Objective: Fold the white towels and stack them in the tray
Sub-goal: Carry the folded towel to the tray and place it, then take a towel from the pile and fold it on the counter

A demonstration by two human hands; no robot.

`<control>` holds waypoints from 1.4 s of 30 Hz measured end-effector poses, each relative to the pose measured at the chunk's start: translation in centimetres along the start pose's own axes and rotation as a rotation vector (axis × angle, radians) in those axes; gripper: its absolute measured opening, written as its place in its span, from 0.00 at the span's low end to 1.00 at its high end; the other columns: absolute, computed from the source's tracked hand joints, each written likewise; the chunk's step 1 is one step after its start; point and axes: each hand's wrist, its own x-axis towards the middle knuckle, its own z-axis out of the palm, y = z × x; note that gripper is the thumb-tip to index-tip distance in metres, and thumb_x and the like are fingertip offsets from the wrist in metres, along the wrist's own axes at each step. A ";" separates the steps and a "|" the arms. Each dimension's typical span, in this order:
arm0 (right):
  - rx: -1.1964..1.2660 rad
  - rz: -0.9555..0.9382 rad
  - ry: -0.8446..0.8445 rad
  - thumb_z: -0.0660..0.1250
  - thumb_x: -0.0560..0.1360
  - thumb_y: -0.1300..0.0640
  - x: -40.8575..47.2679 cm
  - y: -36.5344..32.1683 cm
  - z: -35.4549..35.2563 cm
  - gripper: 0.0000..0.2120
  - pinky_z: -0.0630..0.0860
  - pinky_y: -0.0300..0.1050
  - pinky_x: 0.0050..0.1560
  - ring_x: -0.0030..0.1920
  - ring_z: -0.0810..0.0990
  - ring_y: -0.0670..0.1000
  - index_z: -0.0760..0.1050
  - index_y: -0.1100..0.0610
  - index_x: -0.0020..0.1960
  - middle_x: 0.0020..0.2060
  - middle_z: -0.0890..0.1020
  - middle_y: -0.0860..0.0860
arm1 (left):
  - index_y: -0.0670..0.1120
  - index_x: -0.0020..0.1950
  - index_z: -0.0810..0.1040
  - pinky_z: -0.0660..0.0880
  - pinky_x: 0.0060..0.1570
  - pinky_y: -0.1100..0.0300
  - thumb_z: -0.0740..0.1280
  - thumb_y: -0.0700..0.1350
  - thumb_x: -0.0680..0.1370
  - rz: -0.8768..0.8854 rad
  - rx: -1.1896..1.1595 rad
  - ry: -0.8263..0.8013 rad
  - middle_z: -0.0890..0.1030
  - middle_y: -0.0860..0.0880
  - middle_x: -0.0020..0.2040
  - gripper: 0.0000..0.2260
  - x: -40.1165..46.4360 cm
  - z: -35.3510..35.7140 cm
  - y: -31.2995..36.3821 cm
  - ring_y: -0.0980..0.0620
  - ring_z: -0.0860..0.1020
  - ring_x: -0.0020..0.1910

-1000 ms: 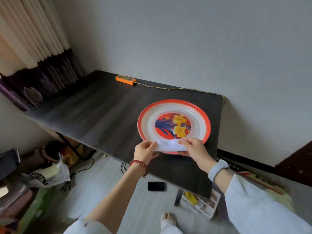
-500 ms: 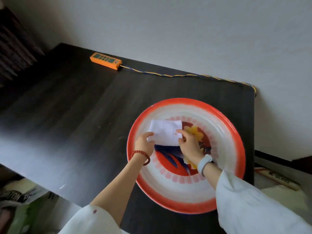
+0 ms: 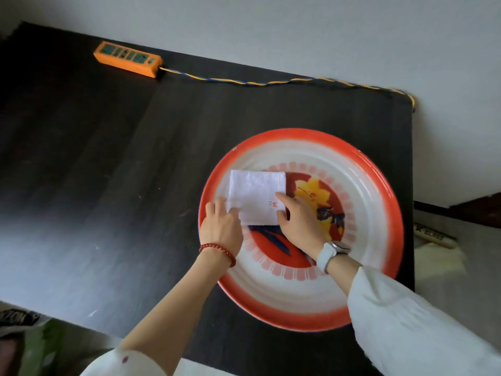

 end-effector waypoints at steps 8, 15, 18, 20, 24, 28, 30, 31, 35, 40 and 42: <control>-0.471 -0.171 0.217 0.67 0.71 0.58 -1.6 0.9 1.3 0.16 0.75 0.52 0.42 0.44 0.75 0.58 0.74 0.57 0.59 0.44 0.77 0.54 | 0.42 0.55 0.79 0.75 0.46 0.50 0.77 0.39 0.59 0.286 0.228 0.037 0.80 0.45 0.57 0.24 0.1 1.6 -1.9 0.48 0.80 0.54; -0.543 -0.081 0.073 0.59 0.77 0.53 -1.4 -0.1 1.7 0.20 0.69 0.53 0.49 0.54 0.72 0.58 0.65 0.56 0.68 0.54 0.73 0.54 | 0.43 0.76 0.41 0.38 0.71 0.44 0.48 0.47 0.82 0.260 0.348 -0.178 0.43 0.46 0.77 0.25 -0.1 1.2 -2.0 0.46 0.39 0.75; -0.478 -0.071 0.006 0.52 0.79 0.52 -2.0 -0.5 0.4 0.21 0.66 0.52 0.58 0.61 0.68 0.56 0.60 0.52 0.71 0.60 0.71 0.53 | 0.46 0.76 0.45 0.41 0.72 0.43 0.50 0.51 0.81 0.230 0.311 -0.224 0.43 0.47 0.77 0.26 -0.5 -0.6 -1.4 0.44 0.38 0.75; -0.359 -0.075 -0.001 0.53 0.80 0.54 -3.1 -0.7 -1.1 0.19 0.67 0.50 0.61 0.62 0.69 0.55 0.65 0.53 0.70 0.62 0.72 0.52 | 0.48 0.76 0.48 0.43 0.72 0.43 0.52 0.51 0.81 0.214 0.280 -0.252 0.44 0.47 0.77 0.25 -0.8 -2.3 -0.7 0.44 0.39 0.75; -0.039 0.078 -0.105 0.53 0.80 0.56 -6.6 -0.5 -6.5 0.16 0.74 0.50 0.56 0.54 0.77 0.54 0.74 0.60 0.61 0.57 0.78 0.56 | 0.47 0.73 0.58 0.54 0.70 0.45 0.53 0.49 0.81 0.234 0.185 -0.326 0.54 0.46 0.76 0.21 -1.4 -5.6 2.6 0.44 0.50 0.75; 0.059 0.171 0.043 0.54 0.80 0.56 -13.4 2.0 -13.2 0.17 0.73 0.53 0.55 0.53 0.77 0.59 0.74 0.67 0.56 0.52 0.79 0.61 | 0.47 0.67 0.69 0.66 0.63 0.50 0.56 0.49 0.80 0.434 0.079 -0.236 0.70 0.46 0.68 0.17 -4.3 -7.6 11.4 0.46 0.67 0.67; 0.069 0.228 0.156 0.54 0.80 0.56 -18.0 4.4 -16.1 0.16 0.73 0.51 0.55 0.54 0.77 0.57 0.74 0.65 0.57 0.54 0.80 0.59 | 0.48 0.67 0.69 0.67 0.63 0.51 0.56 0.48 0.80 0.578 0.060 -0.201 0.70 0.47 0.68 0.17 -7.3 -7.9 17.0 0.46 0.68 0.66; 0.077 0.264 0.221 0.54 0.80 0.56 -21.1 6.1 -17.6 0.16 0.73 0.49 0.55 0.55 0.78 0.56 0.75 0.62 0.59 0.55 0.80 0.56 | 0.48 0.67 0.70 0.67 0.63 0.52 0.57 0.48 0.79 0.660 0.060 -0.182 0.71 0.47 0.67 0.16 -9.5 -7.8 20.3 0.46 0.68 0.66; 0.068 0.432 0.507 0.57 0.79 0.58 -37.0 14.4 -21.8 0.12 0.75 0.50 0.51 0.52 0.79 0.57 0.77 0.60 0.55 0.51 0.82 0.55 | 0.48 0.64 0.71 0.66 0.61 0.51 0.56 0.49 0.79 0.932 0.080 -0.173 0.72 0.47 0.64 0.15 -21.1 -5.5 33.6 0.44 0.70 0.64; 0.078 0.756 0.770 0.57 0.78 0.59 -62.8 23.8 -23.7 0.12 0.73 0.51 0.55 0.54 0.78 0.57 0.77 0.61 0.54 0.53 0.81 0.56 | 0.48 0.65 0.71 0.67 0.63 0.52 0.57 0.49 0.79 1.325 0.059 -0.253 0.72 0.47 0.65 0.16 -41.2 1.3 48.7 0.46 0.71 0.64; 0.083 0.895 0.876 0.56 0.79 0.59 -72.8 26.1 -23.2 0.13 0.73 0.46 0.57 0.55 0.78 0.54 0.76 0.58 0.58 0.56 0.80 0.54 | 0.48 0.68 0.69 0.66 0.65 0.53 0.57 0.49 0.80 1.475 0.038 -0.295 0.71 0.48 0.67 0.17 -50.2 3.8 53.7 0.48 0.70 0.65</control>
